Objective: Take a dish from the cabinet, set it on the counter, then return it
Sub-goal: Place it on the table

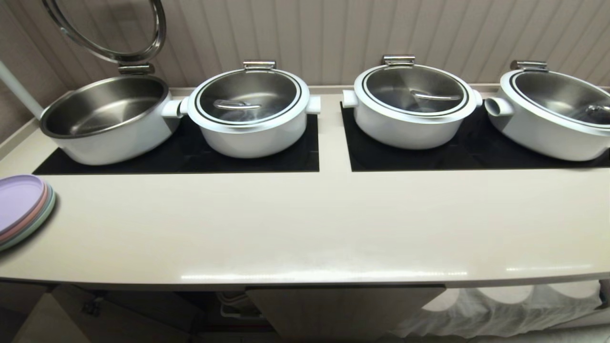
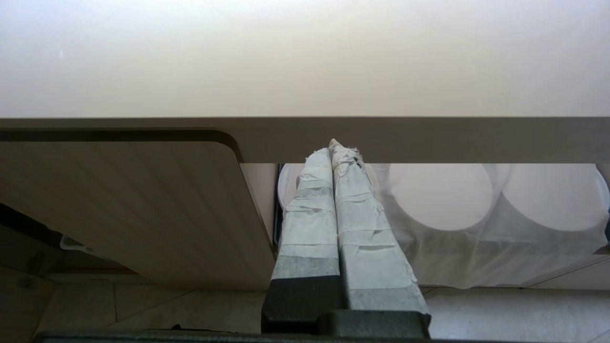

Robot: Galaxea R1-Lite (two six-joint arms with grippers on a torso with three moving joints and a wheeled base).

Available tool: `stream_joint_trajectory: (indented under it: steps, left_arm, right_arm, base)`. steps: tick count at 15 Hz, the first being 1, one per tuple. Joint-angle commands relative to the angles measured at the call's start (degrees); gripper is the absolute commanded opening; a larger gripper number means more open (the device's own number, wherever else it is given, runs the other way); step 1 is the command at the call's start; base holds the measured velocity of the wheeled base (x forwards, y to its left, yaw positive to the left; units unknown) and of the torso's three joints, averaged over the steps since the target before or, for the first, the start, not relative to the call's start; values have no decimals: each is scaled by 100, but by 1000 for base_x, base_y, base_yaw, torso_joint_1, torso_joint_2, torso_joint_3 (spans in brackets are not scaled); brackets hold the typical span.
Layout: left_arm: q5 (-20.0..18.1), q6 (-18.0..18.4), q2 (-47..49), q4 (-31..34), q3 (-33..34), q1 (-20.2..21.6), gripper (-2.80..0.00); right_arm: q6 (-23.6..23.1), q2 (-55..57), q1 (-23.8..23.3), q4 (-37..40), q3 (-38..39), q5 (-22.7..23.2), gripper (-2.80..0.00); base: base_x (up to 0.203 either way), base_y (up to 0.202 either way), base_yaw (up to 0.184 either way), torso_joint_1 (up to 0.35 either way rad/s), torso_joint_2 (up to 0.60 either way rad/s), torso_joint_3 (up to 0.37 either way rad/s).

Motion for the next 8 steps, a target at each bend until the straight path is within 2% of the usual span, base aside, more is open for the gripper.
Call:
stream_joint_trajectory:
  steps: [1,5,8]
  left_arm:
    - [-25,14,-13,24,41,-9,-280]
    - [-80,72,-4,15,79,-5,-280]
    - [-74,72,-4,15,79,4,-280]
  right_arm:
    - [-1,0,9,-1,0,1,-280]
    - [-1,0,0,-1,0,1,-280]
    - [2,0,5,-1,0,1,-280]
  base:
    - [0,0,0,0,0,0]
    - [0,0,0,0,0,0]
    - [-2,-111,3,1,2,1]
